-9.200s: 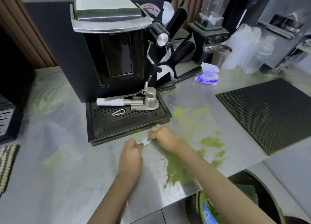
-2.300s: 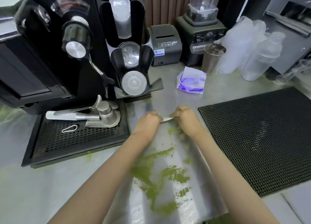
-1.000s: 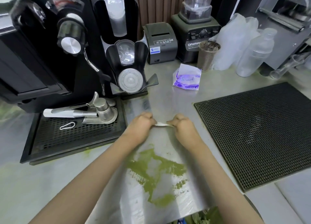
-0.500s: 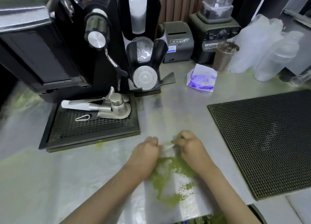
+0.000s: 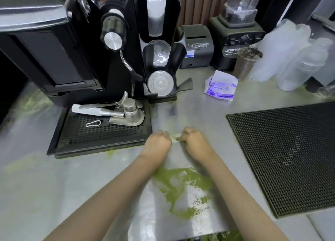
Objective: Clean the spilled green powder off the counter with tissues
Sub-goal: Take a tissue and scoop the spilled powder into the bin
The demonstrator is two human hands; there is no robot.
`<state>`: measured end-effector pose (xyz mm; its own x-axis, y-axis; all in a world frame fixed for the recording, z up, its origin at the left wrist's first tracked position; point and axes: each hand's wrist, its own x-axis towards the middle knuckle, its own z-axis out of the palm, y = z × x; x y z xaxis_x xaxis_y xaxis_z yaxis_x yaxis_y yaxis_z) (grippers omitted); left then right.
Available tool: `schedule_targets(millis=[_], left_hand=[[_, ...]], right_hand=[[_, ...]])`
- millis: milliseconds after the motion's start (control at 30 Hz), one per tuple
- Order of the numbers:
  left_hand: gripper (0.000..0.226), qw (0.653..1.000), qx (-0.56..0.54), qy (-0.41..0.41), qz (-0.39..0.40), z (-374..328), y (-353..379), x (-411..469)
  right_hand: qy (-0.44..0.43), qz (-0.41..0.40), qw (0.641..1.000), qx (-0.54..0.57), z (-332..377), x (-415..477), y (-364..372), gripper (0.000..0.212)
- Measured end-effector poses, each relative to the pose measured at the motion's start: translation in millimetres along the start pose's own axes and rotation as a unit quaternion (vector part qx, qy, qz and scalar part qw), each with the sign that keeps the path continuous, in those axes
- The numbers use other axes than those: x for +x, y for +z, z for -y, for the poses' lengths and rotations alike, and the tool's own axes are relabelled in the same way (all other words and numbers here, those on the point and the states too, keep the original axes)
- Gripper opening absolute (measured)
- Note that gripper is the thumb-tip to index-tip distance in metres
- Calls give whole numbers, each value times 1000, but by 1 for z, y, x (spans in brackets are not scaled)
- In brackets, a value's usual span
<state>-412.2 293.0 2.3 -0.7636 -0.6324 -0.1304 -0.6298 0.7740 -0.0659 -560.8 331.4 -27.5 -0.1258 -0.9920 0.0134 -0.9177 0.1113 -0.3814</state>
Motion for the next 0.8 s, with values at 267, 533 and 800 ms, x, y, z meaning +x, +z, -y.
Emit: schedule_targets(millis=[267, 533, 800], left_hand=[[13, 987, -102, 30, -118, 7, 27, -70], [29, 966, -182, -148, -109, 49, 36, -80], [10, 967, -201, -50, -145, 20, 51, -118]], right_hand=[[-101, -7, 993, 67, 24, -62, 0, 38], [-97, 76, 989, 86, 65, 11, 26, 36], [-197, 85, 975, 51, 47, -53, 13, 42]])
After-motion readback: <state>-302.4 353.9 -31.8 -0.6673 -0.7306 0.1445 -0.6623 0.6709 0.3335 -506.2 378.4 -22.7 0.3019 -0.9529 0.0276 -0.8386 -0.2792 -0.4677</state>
